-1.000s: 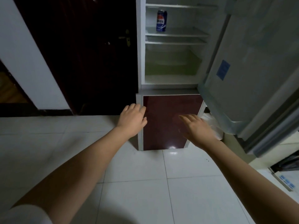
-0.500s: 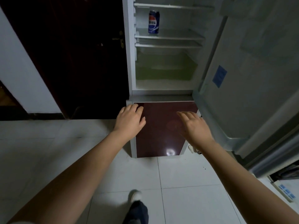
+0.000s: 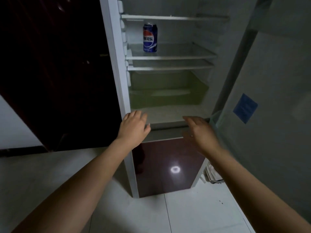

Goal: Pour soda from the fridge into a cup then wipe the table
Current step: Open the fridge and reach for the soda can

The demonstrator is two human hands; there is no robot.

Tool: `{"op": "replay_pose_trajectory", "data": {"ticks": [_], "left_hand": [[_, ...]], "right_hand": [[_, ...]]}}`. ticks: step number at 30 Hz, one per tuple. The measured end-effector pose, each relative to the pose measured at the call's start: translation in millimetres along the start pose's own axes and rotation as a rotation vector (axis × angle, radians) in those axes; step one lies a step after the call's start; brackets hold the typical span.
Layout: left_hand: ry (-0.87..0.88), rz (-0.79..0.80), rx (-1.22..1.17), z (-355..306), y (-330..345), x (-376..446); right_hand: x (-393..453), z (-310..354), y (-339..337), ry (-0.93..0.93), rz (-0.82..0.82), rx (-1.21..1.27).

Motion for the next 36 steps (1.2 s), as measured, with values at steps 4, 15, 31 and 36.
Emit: {"op": "replay_pose_trajectory", "data": {"ticks": [4,15,31,36], "left_hand": [[0.020,-0.010,-0.016,16,3,47],[0.016,-0.180,-0.030,29,-37,146],[-0.089,-0.314,0.010,35,-77,233],[-0.125,-0.298,0.020,39,-65,253]], "right_hand": [[47,-7,2,0.029,-0.046,0.028],[153,-8,-47,-0.068,-0.173,0.067],[275,-6,-94,-0.267,-0.366,0.121],[325,-8,-87,-0.226,-0.292,0.194]]}}
Point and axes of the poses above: each hand's wrist, its own x-axis towards the middle knuckle, its own y-axis out of the palm, z = x × y, the point moved 1 cm from there along x, towards the middle knuckle, and after that the axes turned 5 degrees about z, right-handed, at the moved point
